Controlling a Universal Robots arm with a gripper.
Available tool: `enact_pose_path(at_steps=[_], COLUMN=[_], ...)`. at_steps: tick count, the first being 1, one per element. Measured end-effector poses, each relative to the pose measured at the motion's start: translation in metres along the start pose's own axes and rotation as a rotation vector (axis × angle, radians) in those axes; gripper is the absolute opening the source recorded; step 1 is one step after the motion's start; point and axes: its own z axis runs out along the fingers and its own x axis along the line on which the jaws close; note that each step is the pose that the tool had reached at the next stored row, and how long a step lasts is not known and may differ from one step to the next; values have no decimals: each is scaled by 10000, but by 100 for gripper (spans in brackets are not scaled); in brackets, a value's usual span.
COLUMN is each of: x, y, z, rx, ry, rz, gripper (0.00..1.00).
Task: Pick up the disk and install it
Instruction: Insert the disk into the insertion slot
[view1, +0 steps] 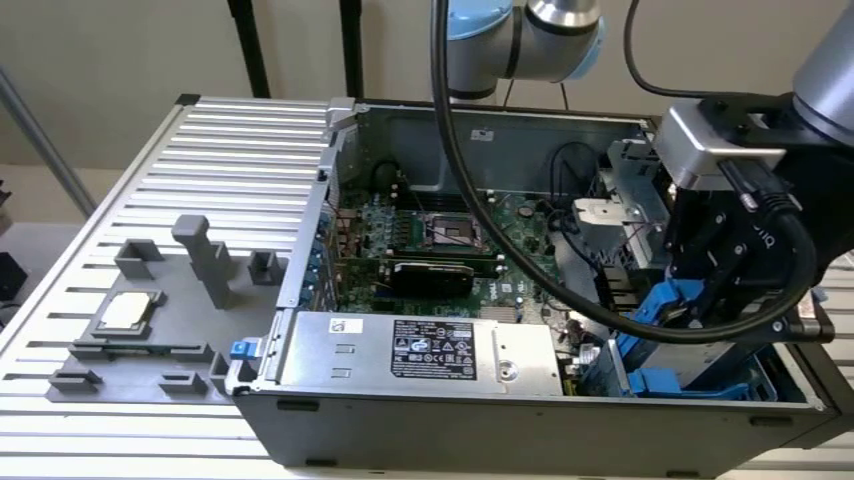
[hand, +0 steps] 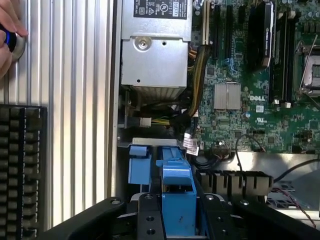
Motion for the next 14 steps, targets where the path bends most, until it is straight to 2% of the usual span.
enact_pose_path(at_steps=[14], x=[4], y=[-9], z=[255], rx=[0], ry=[2], rz=[-42], gripper=[0])
